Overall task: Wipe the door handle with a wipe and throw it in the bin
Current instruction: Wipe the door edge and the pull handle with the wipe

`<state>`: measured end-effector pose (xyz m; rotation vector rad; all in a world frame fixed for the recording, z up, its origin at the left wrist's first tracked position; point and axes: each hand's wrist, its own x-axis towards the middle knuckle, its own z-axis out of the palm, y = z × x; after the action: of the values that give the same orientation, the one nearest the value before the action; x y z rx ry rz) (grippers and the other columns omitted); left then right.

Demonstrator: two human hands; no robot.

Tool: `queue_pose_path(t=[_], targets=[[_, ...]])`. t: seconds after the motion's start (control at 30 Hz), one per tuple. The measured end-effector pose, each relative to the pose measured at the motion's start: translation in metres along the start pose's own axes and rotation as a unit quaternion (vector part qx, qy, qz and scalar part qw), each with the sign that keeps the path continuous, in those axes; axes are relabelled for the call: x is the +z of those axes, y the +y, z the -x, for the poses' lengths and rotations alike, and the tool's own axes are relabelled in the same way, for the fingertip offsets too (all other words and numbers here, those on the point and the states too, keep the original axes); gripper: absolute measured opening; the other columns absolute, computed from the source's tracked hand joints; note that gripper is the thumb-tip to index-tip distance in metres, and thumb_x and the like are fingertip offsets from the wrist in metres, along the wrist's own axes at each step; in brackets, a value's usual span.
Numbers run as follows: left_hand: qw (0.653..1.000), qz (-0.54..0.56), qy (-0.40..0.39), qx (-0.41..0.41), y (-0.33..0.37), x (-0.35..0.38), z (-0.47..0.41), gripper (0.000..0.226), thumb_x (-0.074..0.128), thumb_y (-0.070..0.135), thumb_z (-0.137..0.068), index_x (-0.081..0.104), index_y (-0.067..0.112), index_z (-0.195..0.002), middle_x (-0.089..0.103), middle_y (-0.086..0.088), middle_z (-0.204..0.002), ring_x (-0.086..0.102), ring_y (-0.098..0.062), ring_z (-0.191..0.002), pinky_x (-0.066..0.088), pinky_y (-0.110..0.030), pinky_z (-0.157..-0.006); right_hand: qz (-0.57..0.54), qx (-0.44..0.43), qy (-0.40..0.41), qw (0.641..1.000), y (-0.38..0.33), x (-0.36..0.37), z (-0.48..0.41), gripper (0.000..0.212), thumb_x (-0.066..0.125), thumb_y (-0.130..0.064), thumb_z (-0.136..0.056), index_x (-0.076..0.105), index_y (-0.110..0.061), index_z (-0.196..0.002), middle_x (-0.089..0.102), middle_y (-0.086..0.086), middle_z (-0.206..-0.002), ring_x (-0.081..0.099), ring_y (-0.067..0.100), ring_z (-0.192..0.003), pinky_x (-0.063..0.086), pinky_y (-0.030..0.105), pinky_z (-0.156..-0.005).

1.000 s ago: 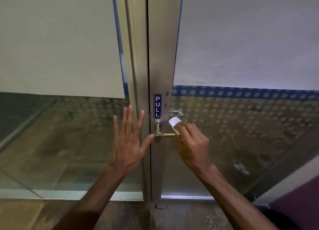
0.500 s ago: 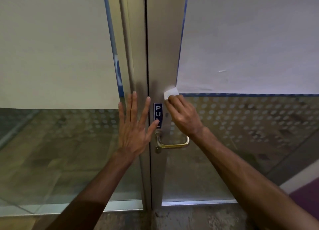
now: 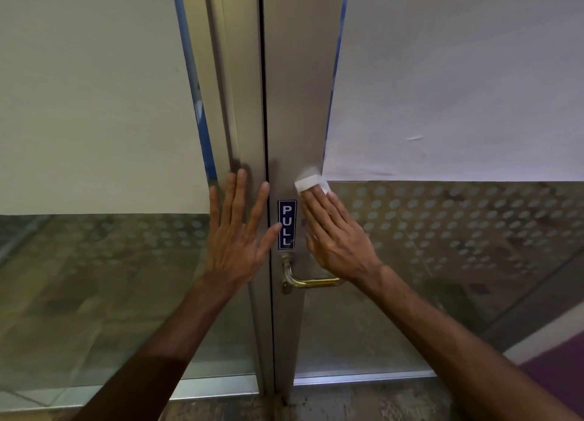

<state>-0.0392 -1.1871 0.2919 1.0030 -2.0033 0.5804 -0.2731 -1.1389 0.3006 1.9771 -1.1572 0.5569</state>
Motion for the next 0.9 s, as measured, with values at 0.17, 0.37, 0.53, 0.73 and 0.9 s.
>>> queue_pose_path(t=[0.17,0.37,0.53,0.73,0.9], targets=[[1.0,-0.003,0.027,0.009,0.0,0.02,-0.002,0.078,0.039,0.059,-0.111,-0.002,0.026,-0.169,-0.018,-0.007,-0.176,-0.012,-0.027,-0.164,-0.004,-0.056,-0.132,0.008,0.03,-0.055,0.998,-0.01,0.003,0.007,0.065,0.033,-0.043,-0.111,0.027,0.0,-0.159,0.021,0.02,-0.168,0.018,0.03,-0.158,0.016,0.046,-0.13],[0.999,-0.015,0.045,-0.003,-0.004,0.023,-0.002,0.078,0.039,0.058,-0.111,-0.001,0.025,-0.169,-0.022,-0.006,-0.175,-0.015,-0.026,-0.164,-0.008,-0.054,-0.131,0.018,0.01,-0.132,0.991,-0.031,0.01,0.035,0.069,0.024,-0.052,-0.111,0.025,-0.003,-0.16,0.017,0.017,-0.168,0.013,0.028,-0.159,0.007,0.045,-0.131],[0.998,-0.023,0.054,-0.006,-0.004,0.023,-0.003,0.079,0.037,0.059,-0.111,-0.006,0.028,-0.168,-0.027,-0.003,-0.174,-0.02,-0.025,-0.163,-0.013,-0.053,-0.131,0.032,-0.023,-0.175,0.984,-0.023,0.01,0.042,0.07,0.016,-0.053,-0.111,0.019,-0.005,-0.162,0.013,0.014,-0.17,0.007,0.025,-0.159,-0.001,0.046,-0.13],[0.999,-0.02,0.049,-0.011,-0.003,0.024,-0.005,0.077,0.032,0.06,-0.111,-0.009,0.029,-0.168,-0.03,-0.001,-0.173,-0.022,-0.024,-0.162,-0.015,-0.053,-0.13,0.052,0.008,-0.123,0.991,-0.007,0.001,0.014,0.069,0.016,-0.055,-0.111,0.01,-0.011,-0.164,0.007,0.009,-0.173,0.004,0.021,-0.16,-0.004,0.048,-0.129],[0.998,-0.021,0.056,-0.005,-0.005,0.027,-0.007,0.077,0.032,0.061,-0.111,-0.009,0.03,-0.168,-0.031,0.0,-0.173,-0.022,-0.023,-0.162,-0.014,-0.051,-0.131,0.029,0.03,-0.102,0.994,-0.011,0.005,0.008,0.073,0.018,-0.058,-0.109,0.008,-0.01,-0.164,0.001,0.009,-0.173,0.001,0.022,-0.16,-0.007,0.048,-0.13]])
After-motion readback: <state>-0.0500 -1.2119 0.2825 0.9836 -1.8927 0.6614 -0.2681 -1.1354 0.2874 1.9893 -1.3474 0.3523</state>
